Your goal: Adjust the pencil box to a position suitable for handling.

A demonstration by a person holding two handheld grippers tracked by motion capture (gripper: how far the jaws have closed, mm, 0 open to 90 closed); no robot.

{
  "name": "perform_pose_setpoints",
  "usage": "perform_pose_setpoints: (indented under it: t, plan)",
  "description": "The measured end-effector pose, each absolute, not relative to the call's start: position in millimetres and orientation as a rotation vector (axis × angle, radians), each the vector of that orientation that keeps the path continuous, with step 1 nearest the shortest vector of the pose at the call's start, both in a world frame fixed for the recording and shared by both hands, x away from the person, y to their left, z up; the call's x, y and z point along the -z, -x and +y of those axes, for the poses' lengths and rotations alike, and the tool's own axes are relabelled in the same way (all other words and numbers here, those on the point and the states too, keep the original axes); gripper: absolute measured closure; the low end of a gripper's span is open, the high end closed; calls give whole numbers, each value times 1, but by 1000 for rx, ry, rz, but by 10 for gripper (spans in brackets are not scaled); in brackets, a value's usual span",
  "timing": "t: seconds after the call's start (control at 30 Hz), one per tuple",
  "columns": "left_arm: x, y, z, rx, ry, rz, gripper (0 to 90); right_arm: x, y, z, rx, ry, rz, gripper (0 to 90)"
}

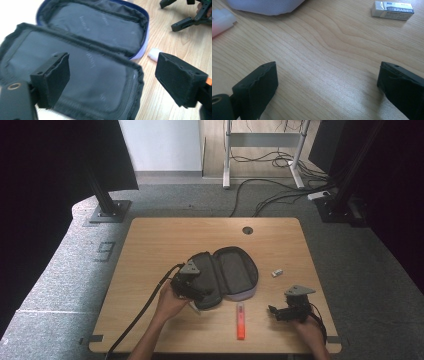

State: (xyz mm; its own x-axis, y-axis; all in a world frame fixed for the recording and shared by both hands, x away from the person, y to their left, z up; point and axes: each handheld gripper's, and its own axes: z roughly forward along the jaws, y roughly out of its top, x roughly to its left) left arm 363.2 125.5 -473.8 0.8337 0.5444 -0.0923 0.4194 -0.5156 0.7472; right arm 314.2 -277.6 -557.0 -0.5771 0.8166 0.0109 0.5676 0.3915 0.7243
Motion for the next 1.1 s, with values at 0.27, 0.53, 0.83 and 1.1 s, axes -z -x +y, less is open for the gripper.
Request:
perform_pose_setpoints:
  t: [0.27, 0.53, 0.83, 1.1]
  plan:
    - [478, -357, 156, -266, -2189, 777, 21, 557, -314, -278, -997, -1202, 2308, 30]
    - [490, -350, 188, -300, -2172, 857, 0, 557, -314, -278, -997, -1202, 2307, 30]
    - [506, -344, 215, -325, -2152, 924, 0, 557, -314, -278, -996, -1203, 2307, 30]
    - [520, -340, 231, -358, -2155, 979, 0, 557, -314, -277, -996, -1203, 2307, 30]
